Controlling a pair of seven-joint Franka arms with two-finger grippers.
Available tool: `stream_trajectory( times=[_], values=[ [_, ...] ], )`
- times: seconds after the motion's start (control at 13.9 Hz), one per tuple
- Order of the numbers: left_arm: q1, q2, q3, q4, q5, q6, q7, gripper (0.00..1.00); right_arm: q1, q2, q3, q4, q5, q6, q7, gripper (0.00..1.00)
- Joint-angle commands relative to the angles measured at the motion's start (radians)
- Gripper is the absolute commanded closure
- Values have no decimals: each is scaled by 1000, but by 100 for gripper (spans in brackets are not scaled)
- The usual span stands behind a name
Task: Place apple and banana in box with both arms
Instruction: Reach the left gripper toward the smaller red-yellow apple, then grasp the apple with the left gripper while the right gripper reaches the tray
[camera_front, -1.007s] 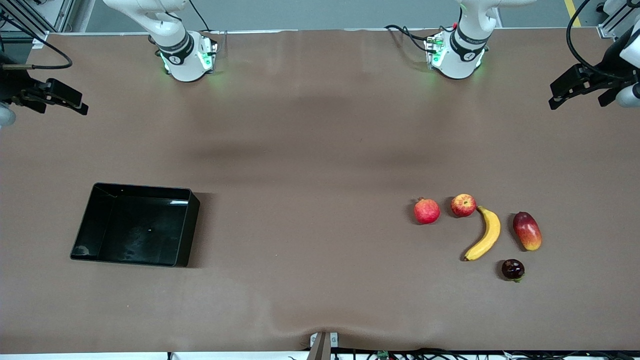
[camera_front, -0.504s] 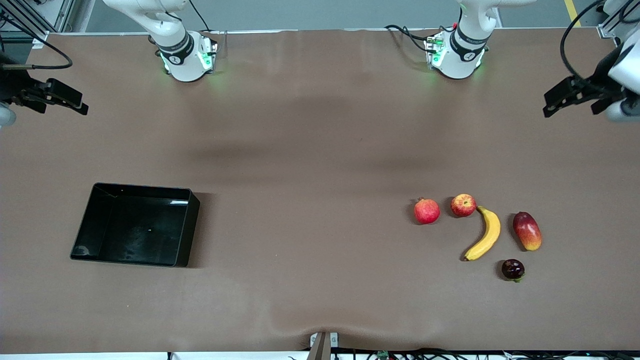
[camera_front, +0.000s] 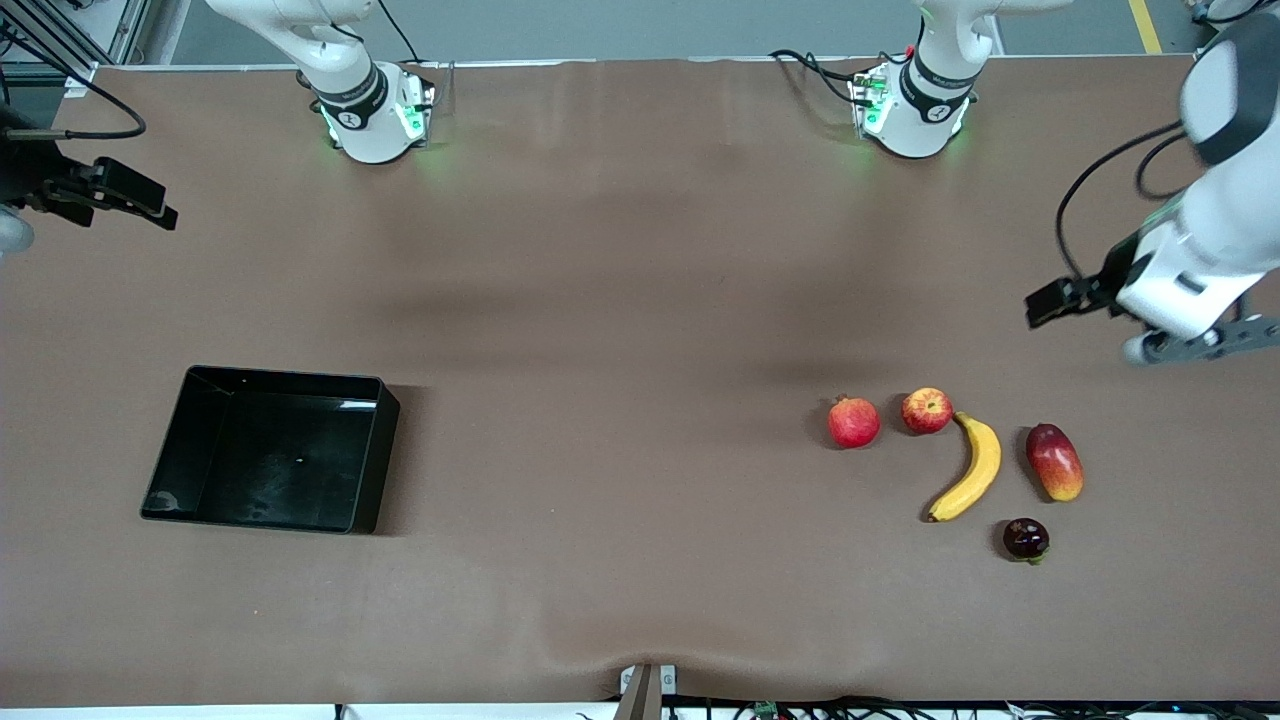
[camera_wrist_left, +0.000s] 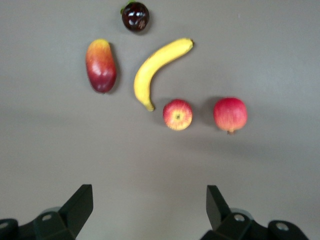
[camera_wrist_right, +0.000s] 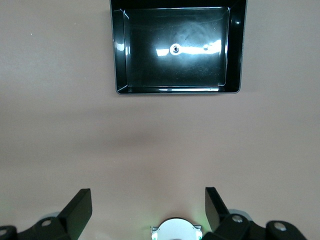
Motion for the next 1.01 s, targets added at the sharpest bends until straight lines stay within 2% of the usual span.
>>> stream_trajectory(
  times=[0.0,0.22,0.5,0.94],
  values=[
    [0,-33,-3,-193,-6,213,-55,0,14,-11,-4,-11,-20,-4,-7,0],
    [-3,-18,-6,-324,-7,399,-119,0,14,-11,-4,-11,-20,-4,-8,0],
    [-9,53,-7,-405,-7,577,-199,0,14,-11,-4,-11,-20,-4,-6,0],
    [-13,194,-10,-418,-7,744,-287,0,13,-11,-4,-26,-20,4,-8,0]
  ],
)
